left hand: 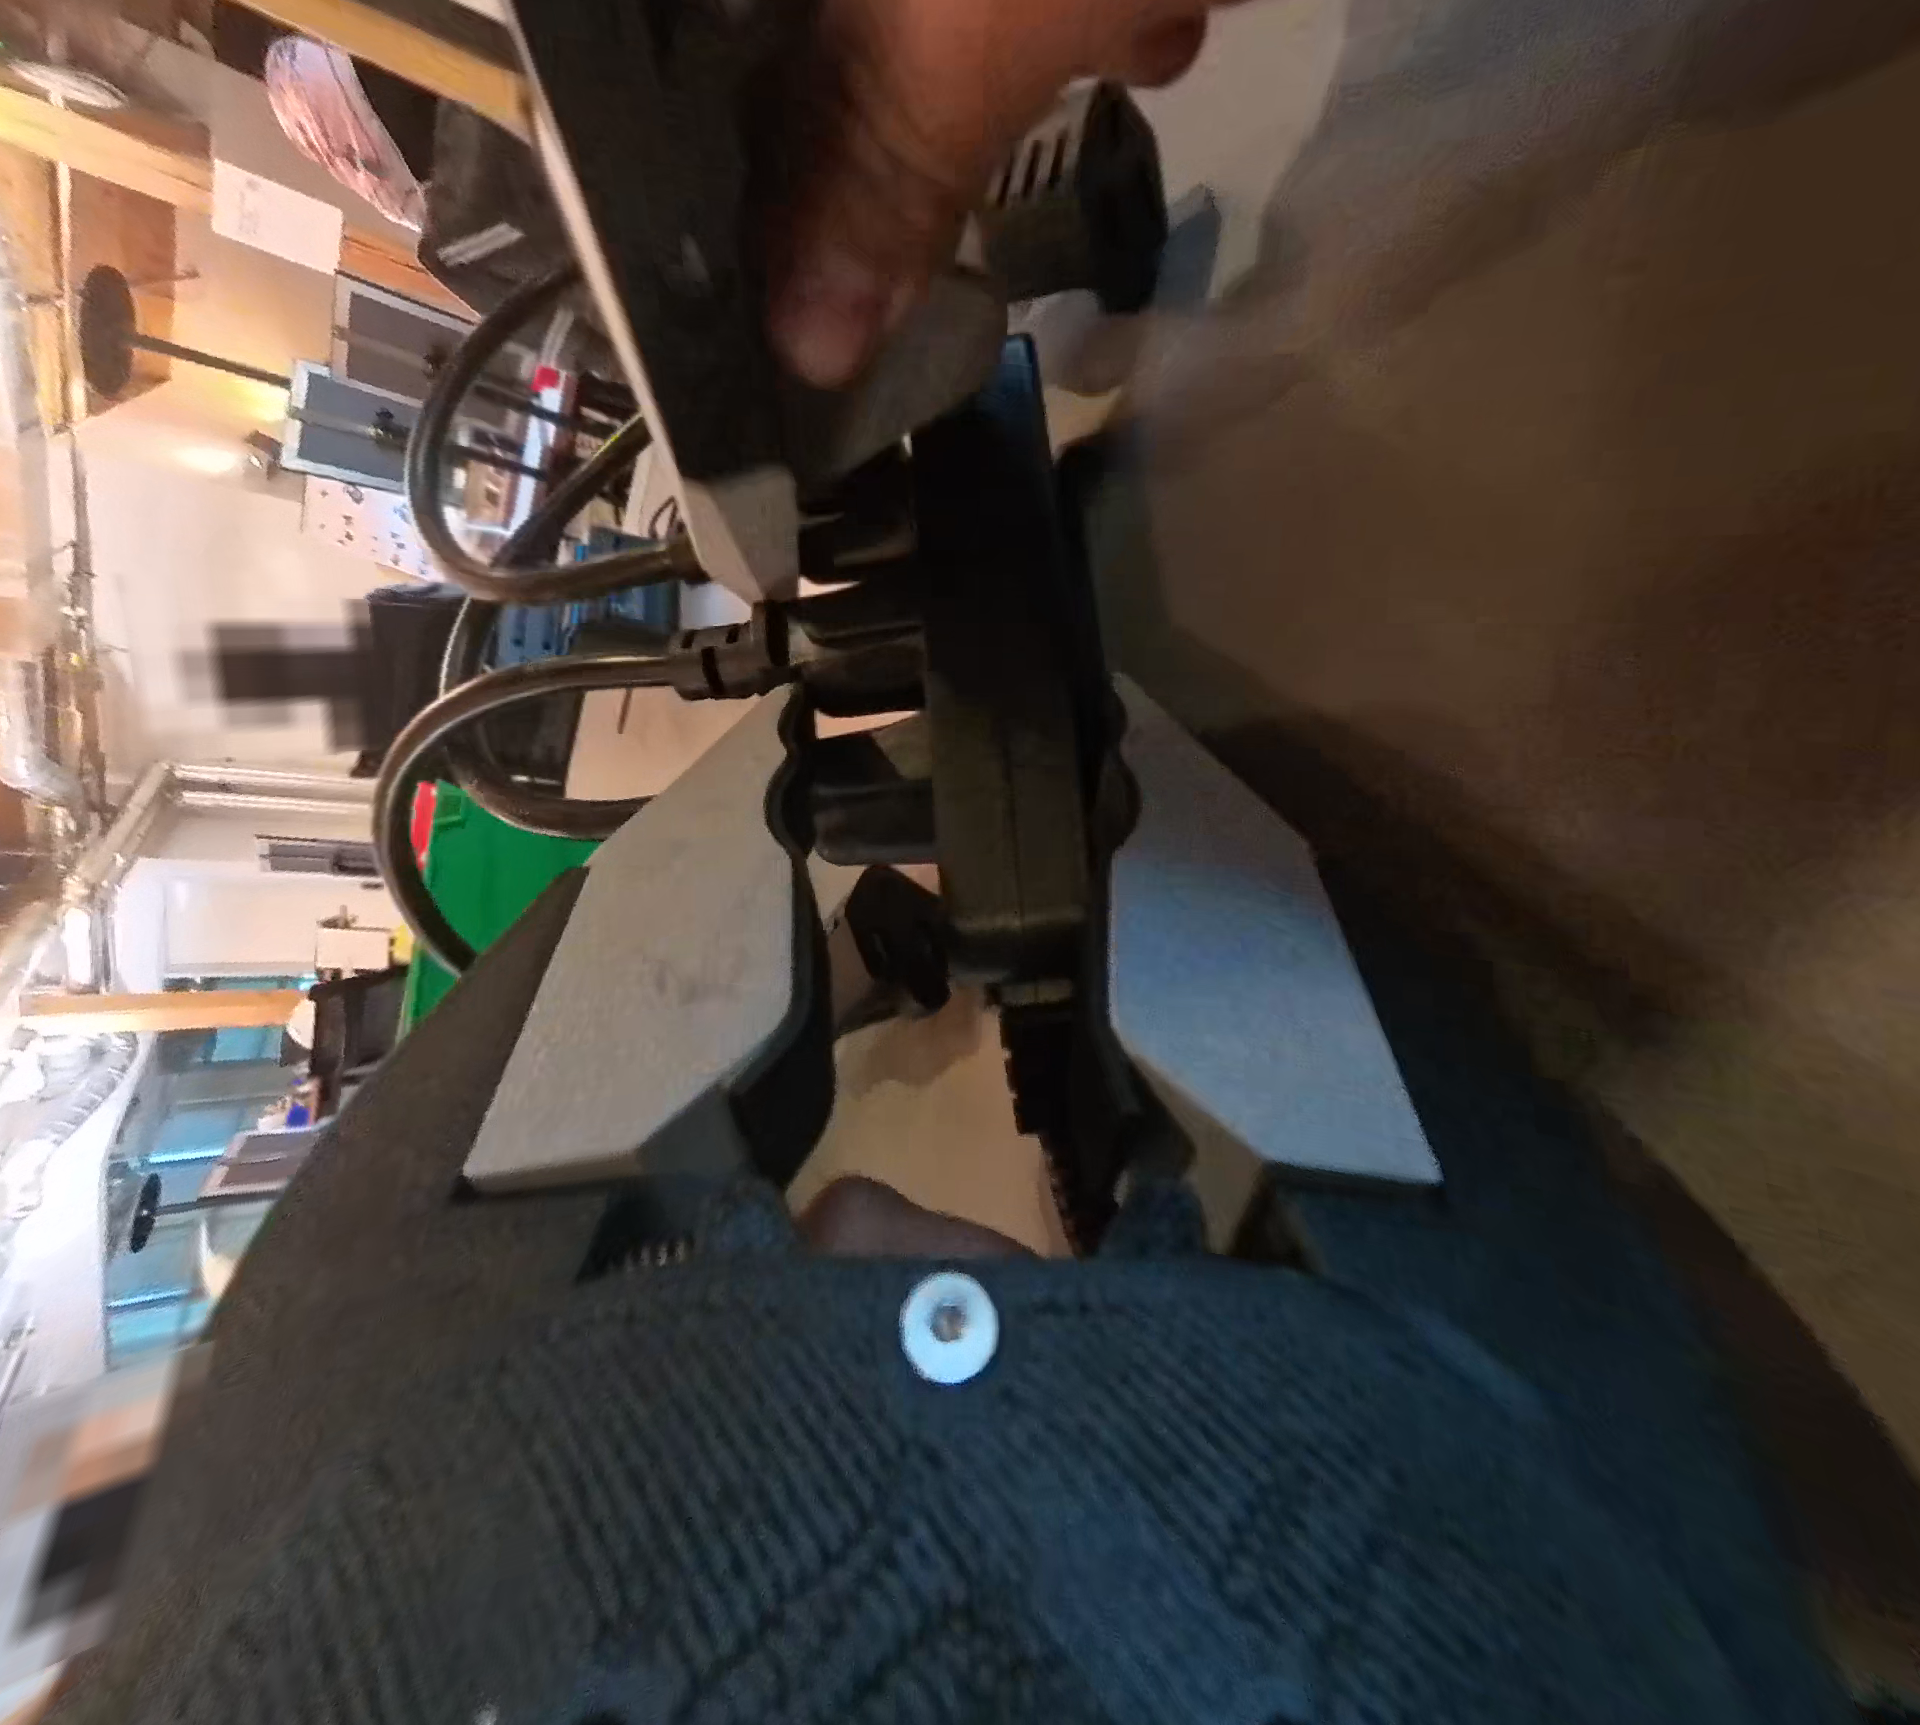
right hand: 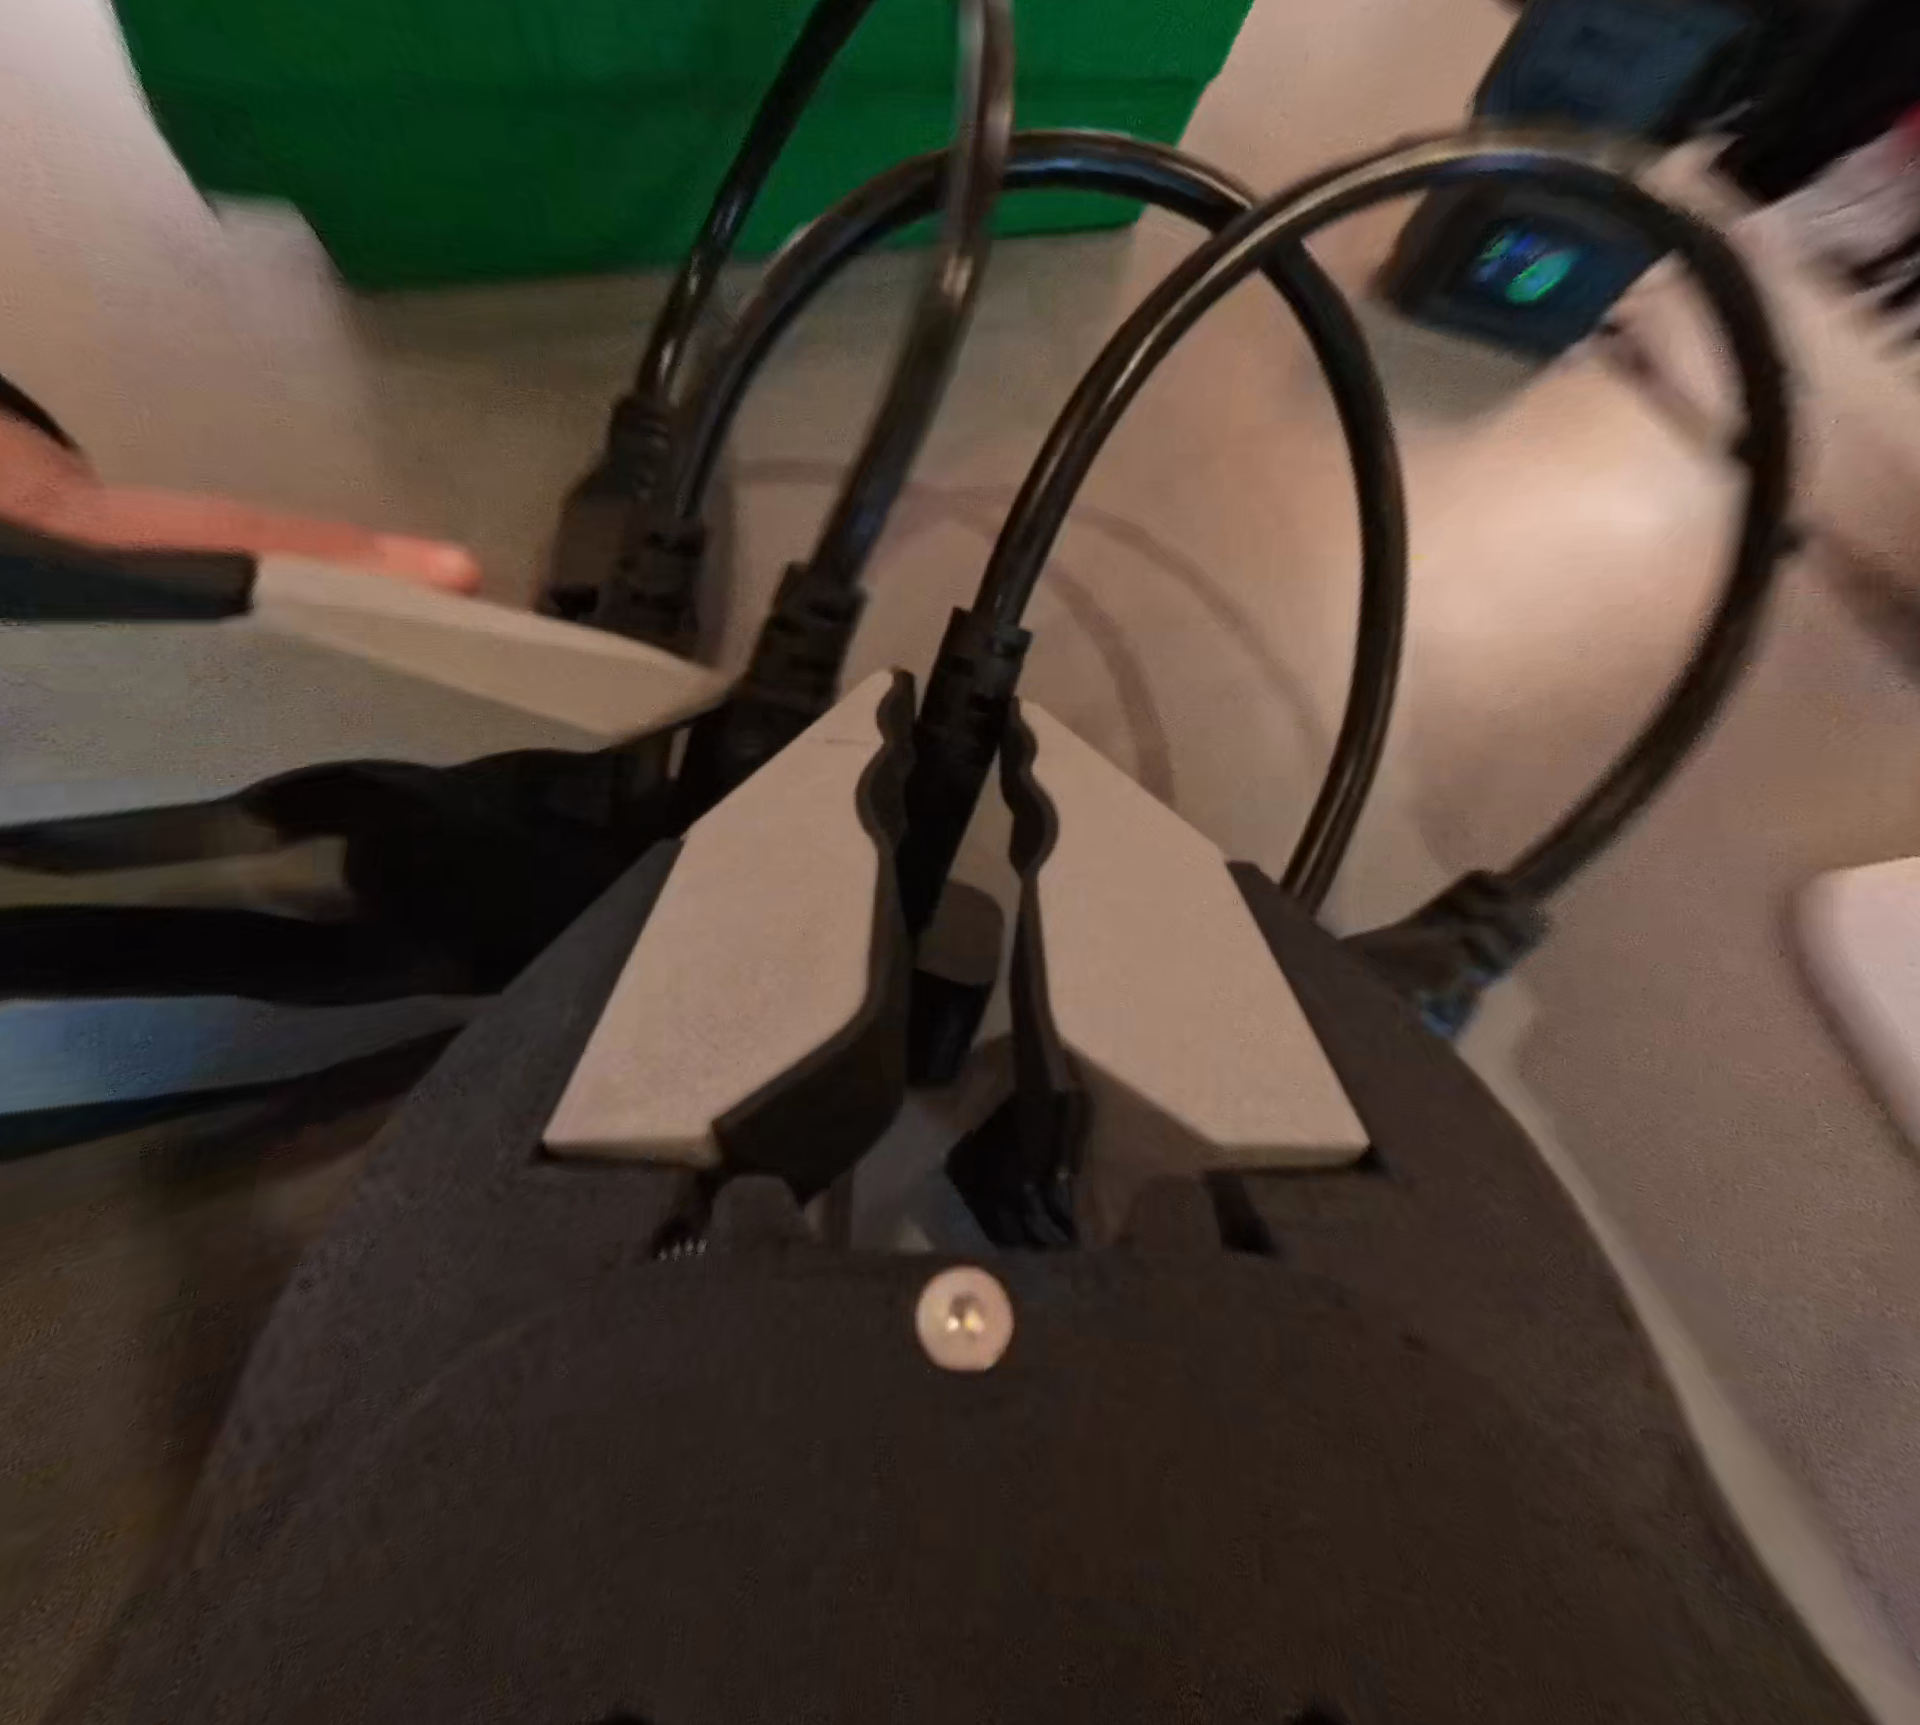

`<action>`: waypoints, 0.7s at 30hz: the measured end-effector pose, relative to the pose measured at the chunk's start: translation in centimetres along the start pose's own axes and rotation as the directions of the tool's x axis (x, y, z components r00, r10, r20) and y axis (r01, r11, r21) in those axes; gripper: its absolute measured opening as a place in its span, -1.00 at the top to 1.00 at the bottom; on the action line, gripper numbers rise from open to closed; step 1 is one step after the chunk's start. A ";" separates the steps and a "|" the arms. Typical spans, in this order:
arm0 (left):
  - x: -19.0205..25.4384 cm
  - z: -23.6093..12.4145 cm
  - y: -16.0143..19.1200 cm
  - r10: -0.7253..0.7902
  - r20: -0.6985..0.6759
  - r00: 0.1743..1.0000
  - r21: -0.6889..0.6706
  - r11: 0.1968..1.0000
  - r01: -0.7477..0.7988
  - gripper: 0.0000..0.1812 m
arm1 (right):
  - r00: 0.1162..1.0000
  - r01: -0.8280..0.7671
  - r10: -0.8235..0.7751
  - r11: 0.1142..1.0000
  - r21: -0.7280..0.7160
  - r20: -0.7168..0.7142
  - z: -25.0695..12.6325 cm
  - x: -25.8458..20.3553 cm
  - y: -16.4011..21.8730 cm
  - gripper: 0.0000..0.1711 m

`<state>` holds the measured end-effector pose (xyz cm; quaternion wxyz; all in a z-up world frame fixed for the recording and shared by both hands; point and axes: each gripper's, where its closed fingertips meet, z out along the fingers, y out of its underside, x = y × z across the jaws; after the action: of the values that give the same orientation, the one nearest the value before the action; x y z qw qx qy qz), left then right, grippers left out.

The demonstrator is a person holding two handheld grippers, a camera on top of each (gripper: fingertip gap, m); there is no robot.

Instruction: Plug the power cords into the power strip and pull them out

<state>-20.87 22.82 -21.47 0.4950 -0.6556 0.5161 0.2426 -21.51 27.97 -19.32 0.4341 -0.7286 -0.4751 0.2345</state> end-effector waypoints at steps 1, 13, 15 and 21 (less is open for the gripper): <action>0.0 0.0 0.0 0.003 0.002 1.000 -0.002 1.000 -0.003 0.43 | 0.990 -0.126 0.125 0.992 0.006 0.070 0.1 0.1 -0.1 0.82; 1.3 0.1 -1.6 -0.015 0.020 1.000 0.105 0.994 0.013 0.68 | 0.999 -0.052 0.052 0.998 0.040 0.001 -0.4 0.8 -0.5 0.84; 1.3 0.5 -1.7 -0.013 0.024 1.000 0.085 0.996 0.011 0.68 | 0.999 -0.013 0.014 1.000 0.020 -0.045 -0.4 1.0 -0.5 0.84; 1.2 0.8 -1.3 0.020 -0.021 1.000 0.064 0.998 -0.019 0.68 | 0.981 -0.189 0.187 0.982 0.026 0.055 -0.1 1.6 -0.6 0.83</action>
<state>-19.07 23.00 -22.23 0.5074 -0.6371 0.5353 0.2237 -21.04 29.43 -18.65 0.4087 -0.7570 -0.4116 0.3009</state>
